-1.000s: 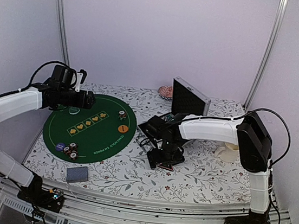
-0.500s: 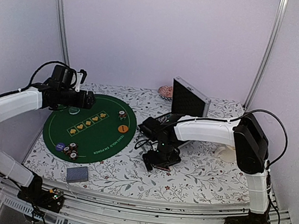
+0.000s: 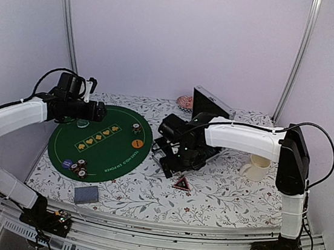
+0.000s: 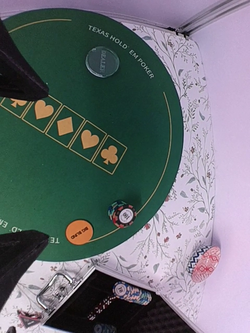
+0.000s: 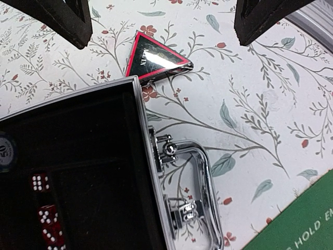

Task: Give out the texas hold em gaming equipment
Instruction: Adjust the all-in button at the center of the board, then move the face-down deck piles to the center of the board.

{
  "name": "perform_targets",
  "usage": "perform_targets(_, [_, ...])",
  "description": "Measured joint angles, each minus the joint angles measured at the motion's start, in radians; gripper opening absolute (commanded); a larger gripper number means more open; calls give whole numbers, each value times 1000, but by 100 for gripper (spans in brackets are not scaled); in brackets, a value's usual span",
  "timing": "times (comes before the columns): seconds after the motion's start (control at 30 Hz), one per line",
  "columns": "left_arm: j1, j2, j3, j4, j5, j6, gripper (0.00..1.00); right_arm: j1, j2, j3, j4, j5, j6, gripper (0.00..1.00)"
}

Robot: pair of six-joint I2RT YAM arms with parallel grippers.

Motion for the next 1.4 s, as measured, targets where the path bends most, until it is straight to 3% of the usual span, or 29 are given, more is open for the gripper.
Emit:
perform_targets(0.67, [0,4,0,0,16,0,87,-27,-64,5,11,15,-5,99])
perform_targets(0.83, [-11,6,-15,24,120,15,85,-39,-109,-39,39,5,-13,99])
perform_targets(0.93, [-91,-15,-57,53,172,50,88,-48,-151,-84,63,-3,-29,99])
perform_targets(1.03, [-261,-34,-62,45,198,114,89,-60,-208,-152,103,-12,-51,99])
perform_targets(1.17, [-430,-40,-10,-80,218,136,88,-84,-299,-268,166,-31,-86,99])
perform_targets(1.4, [-451,19,95,-453,167,-56,87,-139,-405,-425,264,-51,-158,99])
